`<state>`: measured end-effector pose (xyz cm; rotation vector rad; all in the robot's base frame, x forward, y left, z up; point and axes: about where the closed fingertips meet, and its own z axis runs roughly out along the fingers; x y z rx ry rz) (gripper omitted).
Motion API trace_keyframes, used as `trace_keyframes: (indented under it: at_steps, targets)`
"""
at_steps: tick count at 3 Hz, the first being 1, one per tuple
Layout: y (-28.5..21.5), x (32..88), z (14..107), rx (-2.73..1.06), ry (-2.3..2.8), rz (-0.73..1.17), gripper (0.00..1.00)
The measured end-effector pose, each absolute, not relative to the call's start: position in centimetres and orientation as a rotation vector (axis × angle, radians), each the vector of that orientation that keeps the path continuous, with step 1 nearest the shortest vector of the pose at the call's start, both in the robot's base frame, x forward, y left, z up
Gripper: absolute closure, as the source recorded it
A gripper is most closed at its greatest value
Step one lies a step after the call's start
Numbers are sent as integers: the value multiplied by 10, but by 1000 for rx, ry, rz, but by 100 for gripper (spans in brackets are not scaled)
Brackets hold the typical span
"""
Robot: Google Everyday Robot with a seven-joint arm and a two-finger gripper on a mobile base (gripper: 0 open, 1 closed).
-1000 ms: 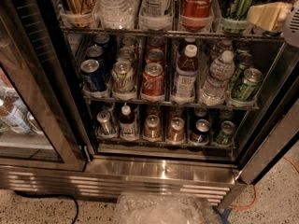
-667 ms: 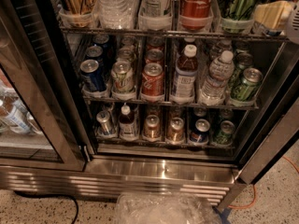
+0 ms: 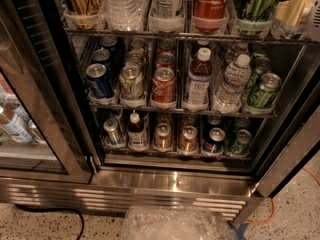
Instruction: Pick redbull can from top shelf of fridge
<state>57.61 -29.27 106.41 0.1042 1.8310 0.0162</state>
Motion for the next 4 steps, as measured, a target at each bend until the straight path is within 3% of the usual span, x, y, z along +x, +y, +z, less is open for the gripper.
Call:
trace_keyframes:
  at_steps: [4]
  targets:
    - [-310, 603, 1063, 157, 1803, -8, 38]
